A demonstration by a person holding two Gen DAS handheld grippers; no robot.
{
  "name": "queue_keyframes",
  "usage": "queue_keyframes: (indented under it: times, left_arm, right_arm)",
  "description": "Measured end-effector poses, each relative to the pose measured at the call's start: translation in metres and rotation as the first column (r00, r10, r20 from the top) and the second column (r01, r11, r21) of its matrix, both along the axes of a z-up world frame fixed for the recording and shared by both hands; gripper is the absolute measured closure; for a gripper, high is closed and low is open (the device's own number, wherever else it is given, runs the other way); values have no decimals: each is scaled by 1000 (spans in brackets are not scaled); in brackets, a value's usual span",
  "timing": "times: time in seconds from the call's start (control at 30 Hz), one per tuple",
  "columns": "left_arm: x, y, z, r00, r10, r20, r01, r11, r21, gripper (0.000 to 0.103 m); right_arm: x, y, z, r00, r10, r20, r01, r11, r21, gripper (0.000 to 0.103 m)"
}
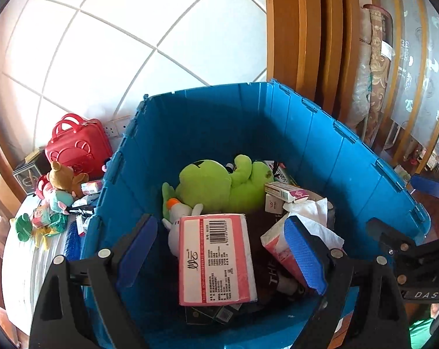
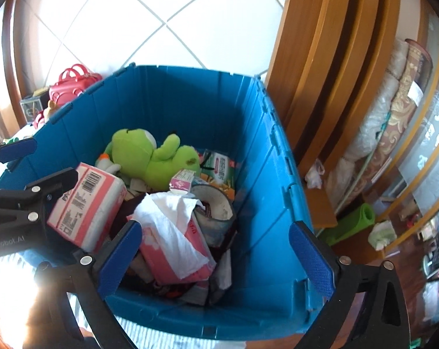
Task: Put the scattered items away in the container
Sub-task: 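Release the tissue pack with the left tool while the right tool drops the wipe packet into the crate, then move both tools back over the remaining items on the table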
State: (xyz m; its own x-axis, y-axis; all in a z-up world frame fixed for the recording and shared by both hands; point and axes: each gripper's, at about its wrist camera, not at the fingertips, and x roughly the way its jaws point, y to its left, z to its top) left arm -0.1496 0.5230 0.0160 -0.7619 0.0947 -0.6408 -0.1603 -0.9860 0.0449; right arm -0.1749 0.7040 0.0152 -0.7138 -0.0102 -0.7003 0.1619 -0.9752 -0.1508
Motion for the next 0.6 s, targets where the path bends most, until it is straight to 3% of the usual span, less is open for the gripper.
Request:
queue_keyframes:
  times: [0.27,0.6]
  left_arm:
    - [34,-42,15,992,94,-86,-90,995,47,13]
    - [69,-134,21,973,192,-126,-184,980,76,13]
  right_arm:
    - [26,-14,19,994,27,-102,-36,995,-94,0]
    - [44,-98,28,980,138,-140,-155,981,-115,0]
